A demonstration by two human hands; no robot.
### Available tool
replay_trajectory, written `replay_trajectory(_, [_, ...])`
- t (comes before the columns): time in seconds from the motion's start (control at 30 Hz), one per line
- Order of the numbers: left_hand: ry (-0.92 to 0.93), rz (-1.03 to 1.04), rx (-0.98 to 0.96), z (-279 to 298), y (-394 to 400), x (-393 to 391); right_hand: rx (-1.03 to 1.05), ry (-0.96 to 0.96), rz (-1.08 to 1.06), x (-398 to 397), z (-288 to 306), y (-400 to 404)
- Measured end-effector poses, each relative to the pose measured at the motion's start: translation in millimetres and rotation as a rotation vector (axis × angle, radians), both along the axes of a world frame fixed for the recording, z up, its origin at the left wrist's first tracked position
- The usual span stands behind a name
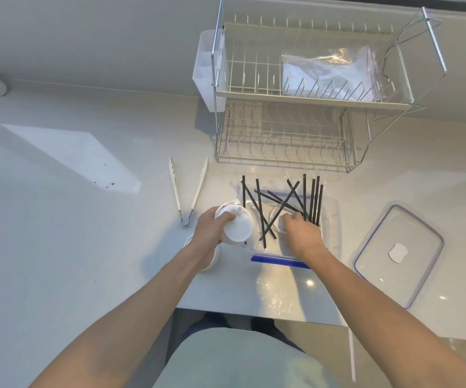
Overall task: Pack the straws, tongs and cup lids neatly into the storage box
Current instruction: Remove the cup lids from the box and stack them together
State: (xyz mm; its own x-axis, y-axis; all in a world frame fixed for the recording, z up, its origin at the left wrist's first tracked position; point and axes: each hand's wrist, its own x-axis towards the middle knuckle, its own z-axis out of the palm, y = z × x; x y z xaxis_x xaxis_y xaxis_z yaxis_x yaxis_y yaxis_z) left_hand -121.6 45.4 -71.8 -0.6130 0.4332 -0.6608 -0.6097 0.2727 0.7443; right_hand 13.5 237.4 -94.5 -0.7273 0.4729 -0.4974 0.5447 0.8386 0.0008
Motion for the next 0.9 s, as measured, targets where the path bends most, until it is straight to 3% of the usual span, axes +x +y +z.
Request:
replay_trajectory(0.17, [0.007, 0.0, -0.016, 2.3, 7.4, -2.6, -0.099, 0.131, 0.007, -0.1, 9.3, 15.0])
replay_trajectory(0.33, [0.018, -0.041, 0.019, 7.3, 20.7, -2.8, -0.389, 0.259, -0.183, 7.9, 41.2, 37.1])
replay_trajectory(0.5, [0.007, -0.05, 0.037, 13.6, 34.9, -2.0, -0.51, 0.389, -0.321, 26.2, 77.4, 55.5])
replay_trajectory(0.63, [-0.015, -0.086, 0.069, 17.7, 43.0, 4.2, -0.831, 0.558, -0.505, 32.3, 103.7, 59.1])
replay_trajectory(0.73, [-0.059, -0.146, 0.116, 26.7, 49.2, 13.8, -1.032, 0.558, -0.511, 28.8, 114.5, 53.0])
replay_trajectory(0.83, [-0.124, -0.214, 0.194, 34.9, 53.7, 24.1, -1.022, 0.493, -0.385, 17.3, 119.8, 35.6])
replay_trajectory(0.9, [-0.136, -0.223, 0.212, 35.8, 52.0, 27.9, -0.971, 0.476, -0.426, 11.1, 116.6, 25.7])
